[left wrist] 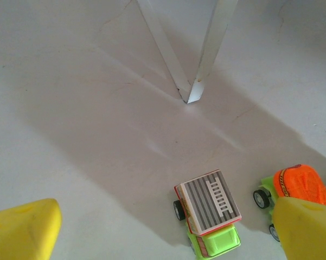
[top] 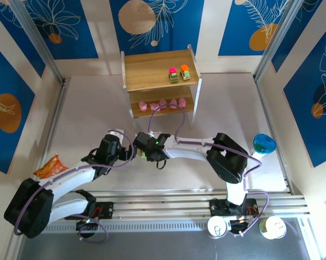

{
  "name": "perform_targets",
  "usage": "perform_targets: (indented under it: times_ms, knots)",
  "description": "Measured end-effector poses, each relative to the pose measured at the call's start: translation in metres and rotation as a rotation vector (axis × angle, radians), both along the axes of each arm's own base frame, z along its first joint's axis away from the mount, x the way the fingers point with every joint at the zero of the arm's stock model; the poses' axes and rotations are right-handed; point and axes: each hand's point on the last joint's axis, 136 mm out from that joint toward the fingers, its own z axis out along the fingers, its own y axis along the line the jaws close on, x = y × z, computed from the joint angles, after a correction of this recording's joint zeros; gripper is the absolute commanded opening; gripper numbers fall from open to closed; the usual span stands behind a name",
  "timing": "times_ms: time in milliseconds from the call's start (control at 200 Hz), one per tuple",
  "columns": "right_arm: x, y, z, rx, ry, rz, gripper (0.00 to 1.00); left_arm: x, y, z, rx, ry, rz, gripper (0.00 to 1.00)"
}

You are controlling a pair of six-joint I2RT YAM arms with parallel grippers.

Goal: Place and organize the plastic toys onto the shelf

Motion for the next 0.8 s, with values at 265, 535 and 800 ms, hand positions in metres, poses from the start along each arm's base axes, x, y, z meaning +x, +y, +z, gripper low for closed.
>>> perform_targets:
  times_ms: [265,535,800]
  knots:
    - [0.003,-0.004,-0.009,-0.020,0.012,-0.011,0.41,0.000,0.000,0.001,-0.003,-0.004,0.000,1.00]
    - [0.007,-0.002,-0.009,-0.015,0.008,-0.014,0.35,0.000,0.000,0.002,-0.003,-0.005,0.000,1.00]
    - [0.010,0.001,-0.004,-0.013,0.001,-0.006,0.38,0.000,0.000,0.002,-0.003,-0.005,0.000,1.00]
